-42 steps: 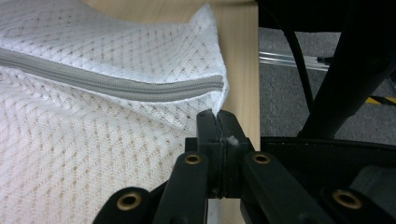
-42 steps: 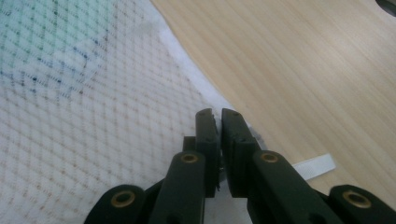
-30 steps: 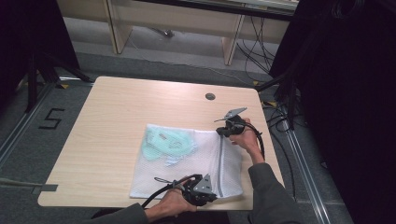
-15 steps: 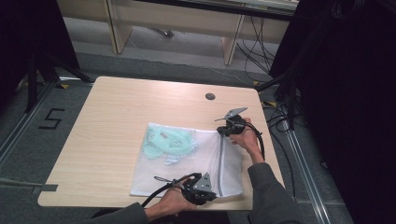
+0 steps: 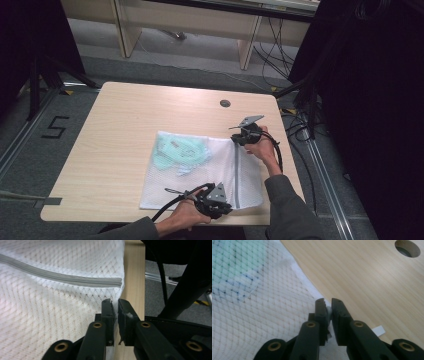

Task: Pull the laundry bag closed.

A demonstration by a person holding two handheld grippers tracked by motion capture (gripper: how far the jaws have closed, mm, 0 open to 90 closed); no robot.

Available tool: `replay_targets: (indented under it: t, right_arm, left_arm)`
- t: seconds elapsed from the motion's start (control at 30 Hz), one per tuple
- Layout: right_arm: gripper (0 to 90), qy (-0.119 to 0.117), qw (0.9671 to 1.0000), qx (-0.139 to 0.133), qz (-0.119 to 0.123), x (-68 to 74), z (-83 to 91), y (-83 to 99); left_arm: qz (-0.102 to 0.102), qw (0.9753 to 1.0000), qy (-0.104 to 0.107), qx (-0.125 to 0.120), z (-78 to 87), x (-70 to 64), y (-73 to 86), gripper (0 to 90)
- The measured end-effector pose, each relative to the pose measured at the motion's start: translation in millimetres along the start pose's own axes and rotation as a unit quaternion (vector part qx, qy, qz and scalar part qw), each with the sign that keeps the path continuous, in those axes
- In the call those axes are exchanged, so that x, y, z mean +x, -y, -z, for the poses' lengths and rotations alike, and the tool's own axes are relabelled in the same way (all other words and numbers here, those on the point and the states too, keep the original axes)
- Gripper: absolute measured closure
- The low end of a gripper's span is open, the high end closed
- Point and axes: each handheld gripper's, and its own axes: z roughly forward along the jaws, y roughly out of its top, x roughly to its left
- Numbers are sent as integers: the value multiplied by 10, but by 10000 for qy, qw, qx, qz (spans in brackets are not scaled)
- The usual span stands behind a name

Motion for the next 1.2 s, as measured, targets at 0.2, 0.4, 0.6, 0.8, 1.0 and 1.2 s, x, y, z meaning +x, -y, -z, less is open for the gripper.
replay_targets:
  t: [0.2,0.4,0.6,0.8,1.0,1.2]
  right_arm:
    - [605,161,9997,-41,-174,30,-1,-33]
    - [524,291,9993,-30,-224,104,52,-80]
    - [468,138,9993,-101,-322,202,196,-106]
    - [451,132,9993,-154,-320,260,303,-85]
    - [434,-2,9994,-114,-322,367,373,-72]
    - [414,-108,9984,-414,-359,507,415,-47]
  left_arm:
    - [206,9998,-42,-57,54,31,-26,629]
    - [395,9986,-269,-223,147,80,-56,452]
    - [367,9978,-511,-185,315,128,-17,383]
    - [448,9962,-729,-182,579,174,94,356]
    - [548,9935,-968,-257,779,262,131,347]
    - [627,9905,-1192,-268,968,350,247,337]
